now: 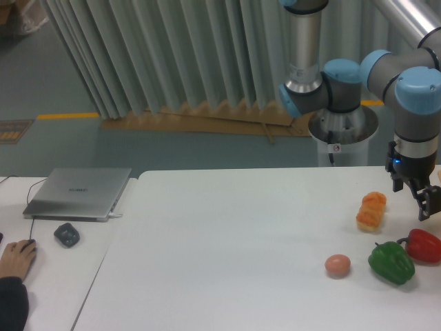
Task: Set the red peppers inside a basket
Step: 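Lower the open gripper toward the red bell pepper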
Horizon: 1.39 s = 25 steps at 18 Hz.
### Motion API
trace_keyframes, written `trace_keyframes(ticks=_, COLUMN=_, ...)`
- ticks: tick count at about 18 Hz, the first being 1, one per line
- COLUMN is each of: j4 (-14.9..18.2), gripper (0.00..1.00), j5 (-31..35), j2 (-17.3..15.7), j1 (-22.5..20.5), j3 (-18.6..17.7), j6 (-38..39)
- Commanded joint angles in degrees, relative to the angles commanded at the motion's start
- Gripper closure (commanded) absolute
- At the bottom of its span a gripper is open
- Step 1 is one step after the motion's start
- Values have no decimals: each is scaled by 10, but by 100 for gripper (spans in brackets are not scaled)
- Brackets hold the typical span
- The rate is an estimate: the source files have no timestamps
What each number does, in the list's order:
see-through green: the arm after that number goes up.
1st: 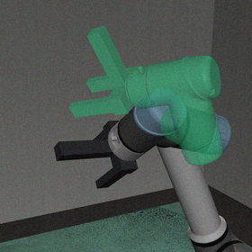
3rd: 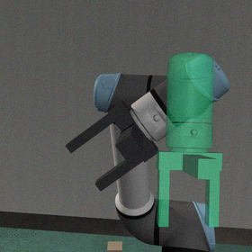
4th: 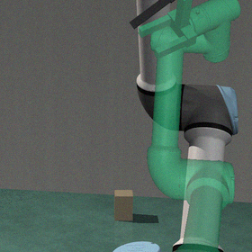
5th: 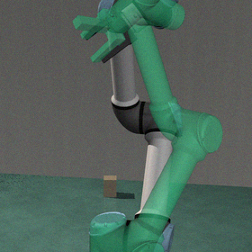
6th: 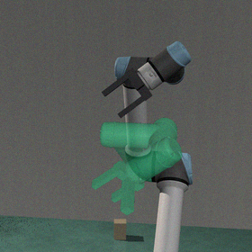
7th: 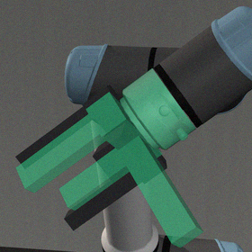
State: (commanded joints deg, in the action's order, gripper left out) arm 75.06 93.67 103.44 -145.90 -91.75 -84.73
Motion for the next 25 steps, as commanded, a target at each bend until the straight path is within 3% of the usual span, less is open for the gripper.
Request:
trace_keyframes(ticks=5, j4=7, gripper=0, j5=-2, j2=-3, j1=0, j3=-33, j6=84)
trace_keyframes(ticks=12, j4=13, gripper=0, j5=-2, j2=-6, j1=-2, j3=-36, j6=98)
trace_keyframes(ticks=17, j4=38, gripper=0, j5=2, j2=-4, j1=-1, j3=-42, j6=125)
trace_keyframes(ticks=22, j4=32, gripper=0, j5=1, j2=-1, j1=-1, j3=-8, j6=102)
trace_keyframes(ticks=25, j4=31, gripper=0, j5=12, j2=1, j1=-2, j3=-2, j6=-18)
